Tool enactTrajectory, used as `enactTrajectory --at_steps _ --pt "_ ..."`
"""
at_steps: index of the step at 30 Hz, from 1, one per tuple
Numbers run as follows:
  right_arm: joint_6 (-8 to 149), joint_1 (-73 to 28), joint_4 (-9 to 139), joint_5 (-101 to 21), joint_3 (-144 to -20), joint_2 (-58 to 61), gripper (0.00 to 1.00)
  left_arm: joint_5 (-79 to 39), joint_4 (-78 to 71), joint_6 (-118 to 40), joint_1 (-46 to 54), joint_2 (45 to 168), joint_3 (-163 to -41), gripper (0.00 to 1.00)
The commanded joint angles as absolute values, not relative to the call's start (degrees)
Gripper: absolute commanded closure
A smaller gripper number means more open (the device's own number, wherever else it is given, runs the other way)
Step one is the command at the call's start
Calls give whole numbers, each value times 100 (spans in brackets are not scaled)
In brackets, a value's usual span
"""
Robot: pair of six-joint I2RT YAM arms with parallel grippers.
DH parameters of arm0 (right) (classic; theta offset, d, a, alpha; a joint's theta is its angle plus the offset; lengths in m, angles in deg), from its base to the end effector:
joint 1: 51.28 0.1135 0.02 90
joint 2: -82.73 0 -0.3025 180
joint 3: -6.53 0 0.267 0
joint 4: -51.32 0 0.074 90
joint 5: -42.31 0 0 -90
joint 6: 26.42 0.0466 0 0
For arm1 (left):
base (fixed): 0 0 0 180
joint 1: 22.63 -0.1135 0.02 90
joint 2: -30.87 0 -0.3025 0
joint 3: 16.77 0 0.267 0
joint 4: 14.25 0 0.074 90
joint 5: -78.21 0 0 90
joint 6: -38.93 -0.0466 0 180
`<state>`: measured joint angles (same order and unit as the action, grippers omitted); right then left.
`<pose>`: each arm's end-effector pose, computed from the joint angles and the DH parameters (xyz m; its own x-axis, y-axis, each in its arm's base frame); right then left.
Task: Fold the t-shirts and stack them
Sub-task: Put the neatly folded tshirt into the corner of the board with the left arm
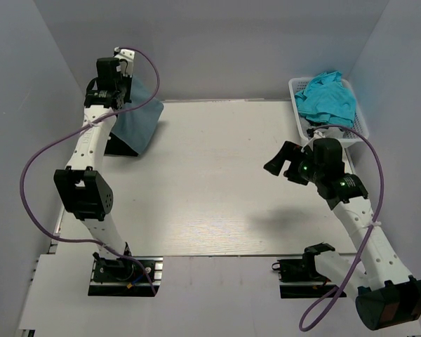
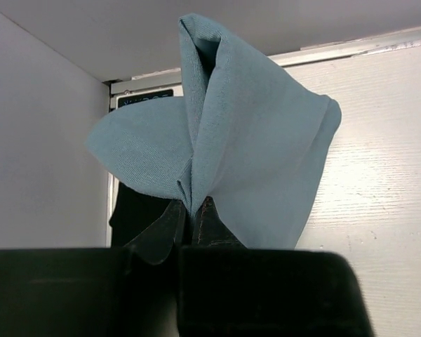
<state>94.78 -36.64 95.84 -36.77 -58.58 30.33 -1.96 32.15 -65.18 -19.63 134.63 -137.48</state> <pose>0.1890 0.0585 0.3488 -0.6455 0.3571 -0.6752 -0.0813 0.8468 0.5256 0.4516 -0.0157 0.4262 -0.4998 0.2667 -0.8240 0.0257 0.9556 0.2937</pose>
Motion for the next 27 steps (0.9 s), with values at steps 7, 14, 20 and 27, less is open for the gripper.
enactTrajectory --at_steps 7,14,20,27 --pt "9531 -3669 9129 -3442 -6280 2596 9 -212 2872 -6399 -2333 13590 -14041 100" --pt "9592 -3660 9033 -3222 -6368 2279 9 -36 2687 -6276 -2719 13940 -14041 100" --pt "9583 -3669 9015 -3222 -6438 2033 9 -36 2388 -6100 -2958 14318 -13980 100" --pt "9592 -3669 9006 -3108 -6631 1646 9 87 2011 -5986 -3352 14864 -14103 100"
